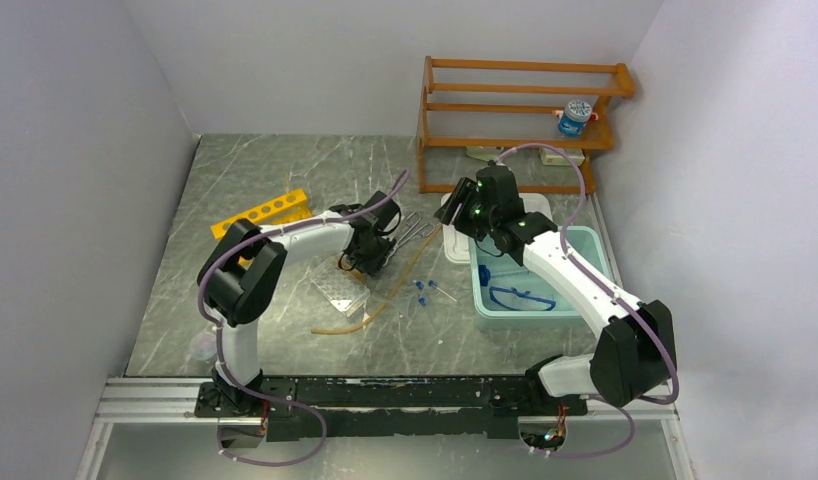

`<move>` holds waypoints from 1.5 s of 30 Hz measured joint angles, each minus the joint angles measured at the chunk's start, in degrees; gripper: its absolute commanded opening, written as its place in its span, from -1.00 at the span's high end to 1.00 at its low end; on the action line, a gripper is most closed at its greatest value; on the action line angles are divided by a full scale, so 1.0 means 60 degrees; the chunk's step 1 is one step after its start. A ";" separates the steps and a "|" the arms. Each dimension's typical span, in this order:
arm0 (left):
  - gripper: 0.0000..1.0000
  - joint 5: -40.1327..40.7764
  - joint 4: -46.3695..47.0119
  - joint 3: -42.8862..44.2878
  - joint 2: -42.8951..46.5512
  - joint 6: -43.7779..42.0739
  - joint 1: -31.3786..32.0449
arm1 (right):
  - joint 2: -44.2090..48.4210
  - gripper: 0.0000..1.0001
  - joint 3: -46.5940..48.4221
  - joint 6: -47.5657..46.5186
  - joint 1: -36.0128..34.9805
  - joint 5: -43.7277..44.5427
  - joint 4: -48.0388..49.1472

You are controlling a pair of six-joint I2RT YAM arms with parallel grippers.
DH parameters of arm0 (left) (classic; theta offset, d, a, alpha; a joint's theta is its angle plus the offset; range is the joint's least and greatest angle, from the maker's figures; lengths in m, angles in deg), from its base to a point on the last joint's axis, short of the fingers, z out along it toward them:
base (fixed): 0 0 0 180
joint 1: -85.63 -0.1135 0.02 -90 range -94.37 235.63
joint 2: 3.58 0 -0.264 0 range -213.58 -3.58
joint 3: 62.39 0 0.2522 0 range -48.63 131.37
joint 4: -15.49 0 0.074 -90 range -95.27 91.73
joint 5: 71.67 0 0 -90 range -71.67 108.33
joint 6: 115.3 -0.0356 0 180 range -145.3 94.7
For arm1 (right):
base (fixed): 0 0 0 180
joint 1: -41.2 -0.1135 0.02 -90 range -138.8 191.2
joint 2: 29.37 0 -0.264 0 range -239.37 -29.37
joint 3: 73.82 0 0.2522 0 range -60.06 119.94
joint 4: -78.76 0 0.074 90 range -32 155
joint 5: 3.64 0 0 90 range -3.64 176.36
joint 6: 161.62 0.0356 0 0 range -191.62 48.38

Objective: Organize the chemistry lab equipment

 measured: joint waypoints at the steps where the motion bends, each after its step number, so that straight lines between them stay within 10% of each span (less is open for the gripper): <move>1: 0.35 0.0040 -0.0055 -0.0022 0.0000 -0.0007 0.0000 | 0.0000 -0.20 0.0000 0.0004 -0.0007 0.0036 0.0000; 10: 0.90 0.0029 -0.0251 0.0044 -0.0051 -0.0080 0.0000 | 0.0000 -0.19 0.0000 0.0058 -0.0076 0.0317 -0.0004; 45: 0.91 -0.3133 -0.0197 -0.0623 0.1934 0.1781 -0.0874 | -0.3384 -0.21 0.1220 0.3279 -0.2361 0.1424 -0.0073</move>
